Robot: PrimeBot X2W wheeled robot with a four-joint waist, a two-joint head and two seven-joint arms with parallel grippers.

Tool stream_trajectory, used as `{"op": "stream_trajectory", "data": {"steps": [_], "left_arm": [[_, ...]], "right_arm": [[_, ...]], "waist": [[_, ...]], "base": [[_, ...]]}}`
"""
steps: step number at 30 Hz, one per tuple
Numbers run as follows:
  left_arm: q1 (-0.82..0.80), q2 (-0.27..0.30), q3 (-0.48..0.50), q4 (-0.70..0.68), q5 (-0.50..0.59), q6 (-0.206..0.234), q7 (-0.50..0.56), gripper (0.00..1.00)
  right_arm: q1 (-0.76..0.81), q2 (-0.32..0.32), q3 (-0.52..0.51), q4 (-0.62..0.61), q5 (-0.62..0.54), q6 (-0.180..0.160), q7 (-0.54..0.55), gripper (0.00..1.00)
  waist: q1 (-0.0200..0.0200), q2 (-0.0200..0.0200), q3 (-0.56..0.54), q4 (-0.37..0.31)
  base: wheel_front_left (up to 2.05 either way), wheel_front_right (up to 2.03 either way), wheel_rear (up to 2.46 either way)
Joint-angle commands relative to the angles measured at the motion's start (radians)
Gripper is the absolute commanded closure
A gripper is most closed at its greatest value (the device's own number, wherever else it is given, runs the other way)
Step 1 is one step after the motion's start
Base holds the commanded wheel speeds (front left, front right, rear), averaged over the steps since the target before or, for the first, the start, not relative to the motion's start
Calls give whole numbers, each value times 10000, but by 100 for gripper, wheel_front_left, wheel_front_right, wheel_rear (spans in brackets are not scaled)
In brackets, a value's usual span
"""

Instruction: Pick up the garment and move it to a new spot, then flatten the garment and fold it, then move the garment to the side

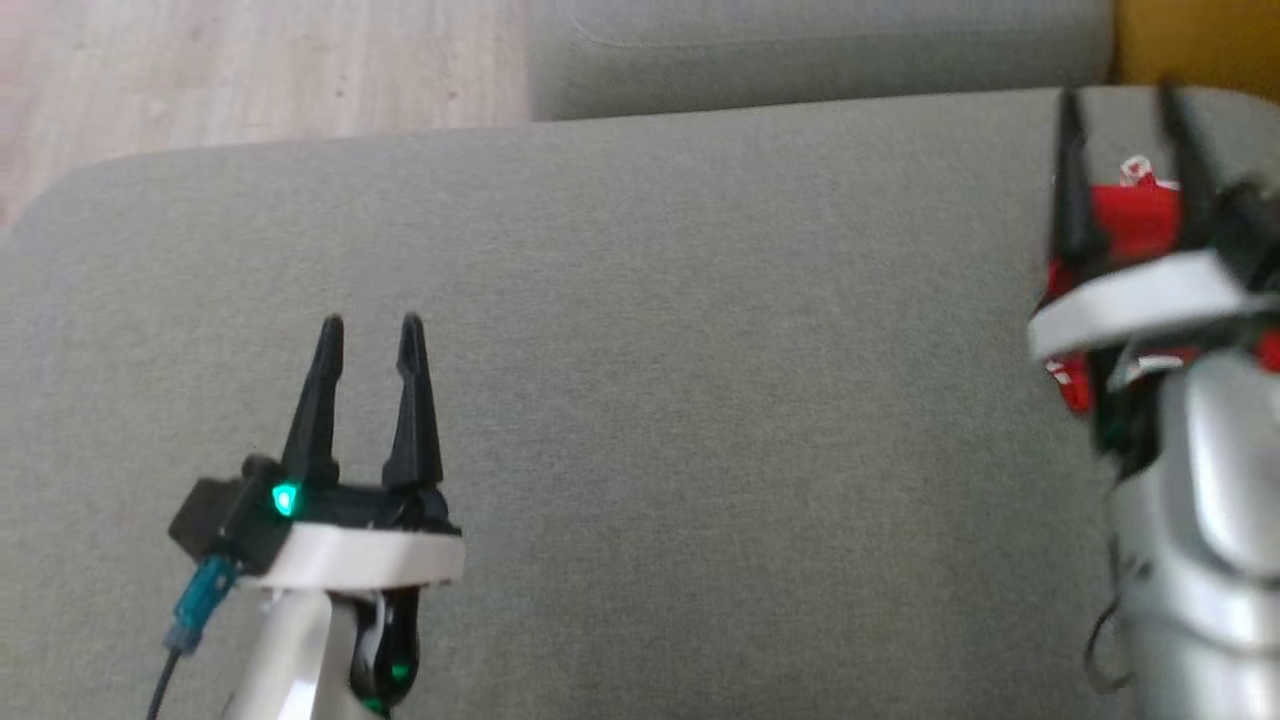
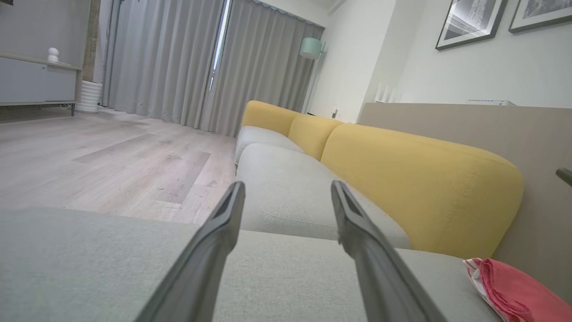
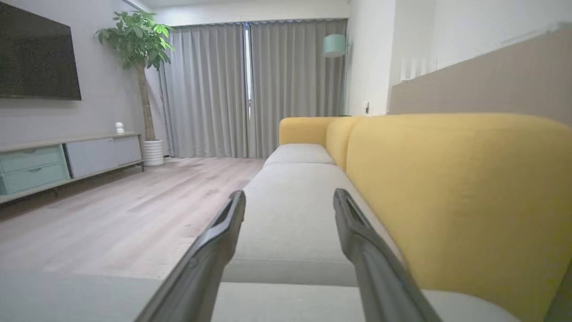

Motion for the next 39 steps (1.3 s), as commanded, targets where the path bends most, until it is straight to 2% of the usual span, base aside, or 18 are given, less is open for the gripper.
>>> {"op": "stream_trajectory", "data": {"steps": [1, 5, 13, 16, 35, 36, 39], "left_arm": [[-74, 72, 334, -298, 93, 33, -49, 0], [317, 72, 524, -108, -103, -6, -49, 0], [908, 72, 805, 239, -358, -27, -49, 0], [1026, 72, 815, 243, -375, -29, -49, 0], [1039, 72, 832, -5, -735, -12, -49, 0], [1344, 6, 428, 402, -678, -10, 0, 100], [1505, -4, 349, 879, -693, -10, 9, 100]], "right_arm": [[88, 231, 212, -527, 226, 65, -74, 0], [1227, 589, 271, -658, 710, 65, -587, 0], [3177, 672, 663, -91, 1667, 65, -1342, 0], [3397, 673, 932, -88, 1600, 65, -1375, 0], [3511, 675, 1093, -536, 1761, 65, -1385, 0], [3809, 706, 836, -139, 1686, -2, -1266, 100], [4048, 723, 866, 319, 1700, -4, -1234, 100]], "waist": [[2, -1, -120, 129], [2, -1, -248, 248], [2, -1, -455, 316], [2, -1, -491, 269], [2, -1, -533, 170], [2, -1, -532, 169], [3, -1, -534, 167]], "base": [[0, 0, 0], [0, 0, 0], [0, 0, 0], [0, 0, 0], [0, 0, 0], [0, 0, 0], [0, 0, 0]]}}
